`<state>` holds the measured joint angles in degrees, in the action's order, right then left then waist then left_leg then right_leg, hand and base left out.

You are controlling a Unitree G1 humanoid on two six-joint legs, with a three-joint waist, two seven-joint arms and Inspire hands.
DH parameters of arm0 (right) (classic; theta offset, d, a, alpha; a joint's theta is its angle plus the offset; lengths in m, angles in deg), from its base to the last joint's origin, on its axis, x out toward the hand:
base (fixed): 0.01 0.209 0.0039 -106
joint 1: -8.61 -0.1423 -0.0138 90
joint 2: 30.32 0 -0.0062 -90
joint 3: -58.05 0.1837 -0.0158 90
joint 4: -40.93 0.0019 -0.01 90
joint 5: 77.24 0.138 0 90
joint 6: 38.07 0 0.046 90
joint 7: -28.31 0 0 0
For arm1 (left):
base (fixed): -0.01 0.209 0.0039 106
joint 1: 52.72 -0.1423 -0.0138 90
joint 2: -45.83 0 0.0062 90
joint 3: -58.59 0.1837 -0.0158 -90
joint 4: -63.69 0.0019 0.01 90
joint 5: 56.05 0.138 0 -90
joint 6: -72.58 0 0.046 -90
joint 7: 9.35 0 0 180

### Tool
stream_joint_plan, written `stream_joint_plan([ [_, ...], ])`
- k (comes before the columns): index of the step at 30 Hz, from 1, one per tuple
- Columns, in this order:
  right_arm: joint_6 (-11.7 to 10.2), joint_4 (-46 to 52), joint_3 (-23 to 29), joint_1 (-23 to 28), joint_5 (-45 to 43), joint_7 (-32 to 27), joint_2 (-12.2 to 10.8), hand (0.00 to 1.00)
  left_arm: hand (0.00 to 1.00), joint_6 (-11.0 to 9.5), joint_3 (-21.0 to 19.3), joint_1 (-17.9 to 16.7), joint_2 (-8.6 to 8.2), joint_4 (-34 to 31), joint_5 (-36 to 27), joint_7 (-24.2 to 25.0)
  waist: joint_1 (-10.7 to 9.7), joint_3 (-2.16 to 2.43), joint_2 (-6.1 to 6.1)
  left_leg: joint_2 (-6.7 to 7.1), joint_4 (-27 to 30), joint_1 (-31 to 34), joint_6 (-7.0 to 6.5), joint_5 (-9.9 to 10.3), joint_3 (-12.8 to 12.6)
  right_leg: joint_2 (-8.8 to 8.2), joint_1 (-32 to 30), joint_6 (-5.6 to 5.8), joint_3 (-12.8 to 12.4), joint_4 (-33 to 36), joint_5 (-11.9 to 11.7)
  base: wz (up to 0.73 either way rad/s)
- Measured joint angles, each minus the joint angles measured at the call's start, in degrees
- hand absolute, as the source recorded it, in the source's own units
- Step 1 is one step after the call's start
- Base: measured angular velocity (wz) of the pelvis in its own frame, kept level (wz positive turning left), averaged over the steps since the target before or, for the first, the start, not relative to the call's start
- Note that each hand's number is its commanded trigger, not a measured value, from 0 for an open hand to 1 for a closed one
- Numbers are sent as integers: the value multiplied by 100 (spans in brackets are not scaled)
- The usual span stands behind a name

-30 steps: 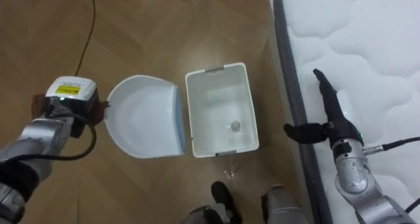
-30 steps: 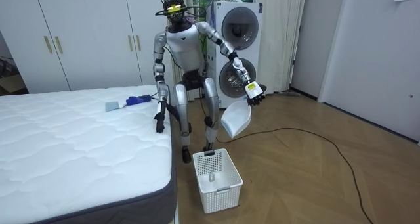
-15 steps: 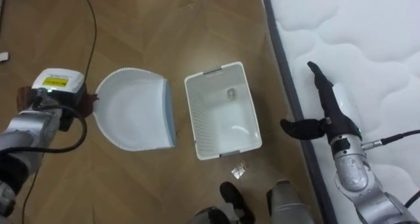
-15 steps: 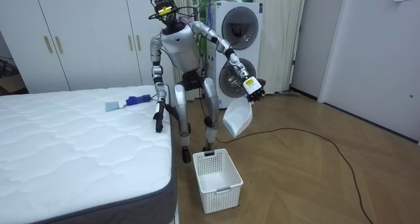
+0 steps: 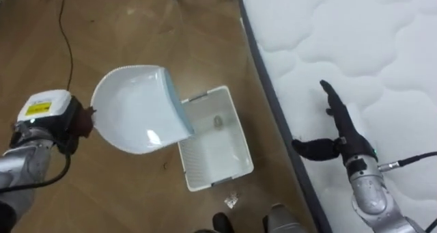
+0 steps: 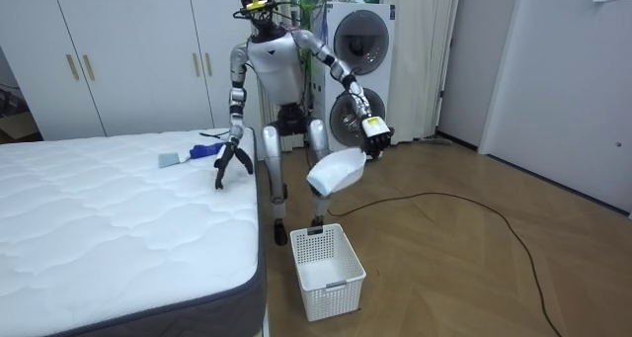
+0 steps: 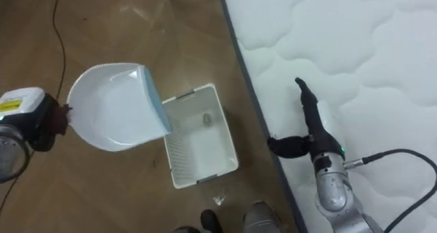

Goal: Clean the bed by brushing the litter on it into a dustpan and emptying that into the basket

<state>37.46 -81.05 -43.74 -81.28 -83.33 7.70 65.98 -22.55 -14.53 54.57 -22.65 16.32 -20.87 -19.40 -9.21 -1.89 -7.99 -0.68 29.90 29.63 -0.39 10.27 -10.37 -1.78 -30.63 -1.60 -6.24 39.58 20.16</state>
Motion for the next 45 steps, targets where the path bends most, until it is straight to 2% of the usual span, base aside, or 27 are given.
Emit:
stream_joint_plan([
  [1,41,-92,152,82,109,-17,-5,0,100,-40,-94,-182,-5,-334,-133,-38,10,19,71,6,-54,-111,0,2,33,-4,123,16,-2,-110,-37,-20],
  [5,93,-58,582,367,343,-51,-25,0,100,-209,-399,-638,-141,-1259,-403,-94,49,14,214,32,-261,-466,-3,4,113,56,489,116,-90,-498,-176,-25],
  [9,143,421,680,810,621,-41,-33,0,100,-419,-588,-1150,-361,-2171,-759,-95,237,71,399,-42,-562,-907,-32,112,95,205,818,224,-397,-1028,-490,-58],
  [11,144,471,676,857,629,-40,-44,0,100,-487,-702,-1304,-611,-2253,-778,-96,350,104,522,-82,-643,-1114,-58,180,-95,197,883,271,-367,-1142,-619,-99],
  [13,167,466,667,901,634,-41,-65,0,100,-474,-778,-1557,-874,-2253,-878,-99,487,111,630,-179,-751,-1451,-72,263,-494,134,977,243,-28,-1286,-817,-130],
  [15,201,482,630,810,707,-46,-181,0,100,-472,-817,-1943,-1107,-2245,-967,-99,675,112,733,-190,-825,-1776,-83,395,-508,100,1013,136,493,-1509,-1168,-201],
  [16,248,469,615,765,717,-43,-256,0,100,-464,-818,-2043,-1204,-2195,-1111,-99,752,114,756,-213,-851,-1854,-105,442,-507,29,1052,5,1057,-1650,-1405,-197],
  [17,263,464,622,762,728,-43,-298,0,100,-456,-818,-2058,-1252,-2156,-1164,-99,766,119,765,-272,-883,-1894,-118,456,-611,-6,1081,-70,1405,-1769,-1523,-174],
  [18,286,462,630,772,732,-44,-390,0,100,-441,-820,-2068,-1297,-2091,-1263,-100,782,121,788,-456,-954,-1965,-163,498,-1169,-75,1137,-206,2015,-1822,-1605,-136],
  [19,336,462,635,844,735,-48,-422,0,100,-375,-820,-2061,-1408,-2056,-1323,-100,751,127,804,-586,-1056,-2176,-141,511,-1829,-248,1212,-178,2531,-1259,-1265,-125],
  [20,355,462,638,884,747,-48,-409,0,100,-358,-820,-2075,-1481,-2058,-1351,-101,778,133,819,-587,-1175,-2326,-125,487,-2114,-345,1310,-168,2719,-1002,-1083,-136],
  [22,347,448,598,899,790,-64,-412,0,100,-298,-829,-2209,-1739,-2072,-1593,-101,1012,145,857,-565,-1469,-2900,-47,479,-3225,-661,1891,57,2805,-596,-544,-181],
  [23,325,445,544,884,829,-79,-416,0,100,-267,-829,-2214,-1761,-2074,-1662,-101,1081,142,877,-567,-1434,-2952,-25,498,-3380,-725,1989,139,2801,-659,-480,-175],
  [24,274,440,398,836,881,-124,-458,0,100,-245,-873,-2218,-1766,-2073,-1811,-102,1108,107,953,-556,-1295,-2939,-29,520,-3272,-655,2058,156,2716,-1020,-428,-147],
  [25,217,441,344,831,905,-127,-527,0,100,-240,-906,-2239,-1797,-2063,-1910,-102,1096,102,962,-563,-1205,-2834,-30,522,-2806,-537,2076,65,2603,-1321,-478,-134],
  [27,197,422,284,834,913,-127,-595,0,100,-236,-911,-2289,-1840,-2029,-1957,-93,1088,109,900,-622,-1107,-2720,-19,516,-2225,-287,2164,-65,2424,-1763,-692,-110],
  [28,195,424,289,887,924,-125,-655,0,100,-238,-911,-2320,-1866,-2023,-1957,-75,1008,113,893,-670,-1057,-2713,-5,508,-2099,-179,2254,-82,2364,-1986,-796,-79],
  [31,194,443,402,948,831,-5,-679,0,100,-243,-908,-2327,-1951,-1996,-1991,-74,673,123,878,-743,-954,-2748,14,519,-2086,-100,2280,-110,2323,-2081,-880,-25],
  [33,186,438,474,956,833,52,-666,0,100,-242,-897,-2404,-1996,-1925,-2038,-68,648,127,845,-744,-998,-2896,15,519,-2082,-26,2255,-137,2114,-2093,-911,-62],
  [35,186,438,487,971,827,82,-665,0,56,-235,-905,-2604,-2035,-1850,-2261,-62,687,164,781,-723,-1026,-3042,34,530,-1879,65,2257,-168,1855,-2082,-927,-95],
  [36,186,442,490,971,827,81,-663,0,9,-232,-934,-2738,-2080,-1848,-2333,-57,719,180,737,-639,-1037,-3096,35,530,-1453,142,2239,-200,1607,-2069,-946,-113],
  [37,188,440,496,973,786,94,-666,0,0,-232,-1033,-2855,-2166,-1849,-2326,-30,805,199,701,-539,-1039,-3127,34,528,-853,240,2233,-231,1302,-2037,-964,-120],
  [38,188,442,496,969,756,123,-665,0,0,-234,-1089,-2913,-2202,-1849,-2326,-18,838,206,686,-499,-1013,-3137,35,527,-550,288,2225,-247,1146,-2002,-975,-117],
  [40,202,441,476,1006,751,253,-651,0,0,-243,-1247,-3122,-2266,-1829,-2332,73,888,208,683,-239,-998,-3138,92,532,650,457,2289,-259,479,-1948,-982,-94],
  [42,216,440,509,1078,799,289,-639,0,0,-262,-1255,-3190,-2267,-1821,-2335,77,924,183,696,-130,-1468,-3117,169,442,921,524,2299,-242,267,-1897,-1000,-77],
  [43,236,438,506,1140,807,332,-651,0,0,-269,-1279,-3242,-2267,-1806,-2350,73,960,213,657,-142,-1552,-3169,144,459,869,581,2292,-226,173,-1890,-990,-69],
  [45,241,437,518,1215,788,409,-659,0,0,-270,-1291,-3236,-2283,-1768,-2437,71,935,214,697,-137,-1677,-3255,118,455,750,617,2292,-194,171,-1896,-1002,-32],
])
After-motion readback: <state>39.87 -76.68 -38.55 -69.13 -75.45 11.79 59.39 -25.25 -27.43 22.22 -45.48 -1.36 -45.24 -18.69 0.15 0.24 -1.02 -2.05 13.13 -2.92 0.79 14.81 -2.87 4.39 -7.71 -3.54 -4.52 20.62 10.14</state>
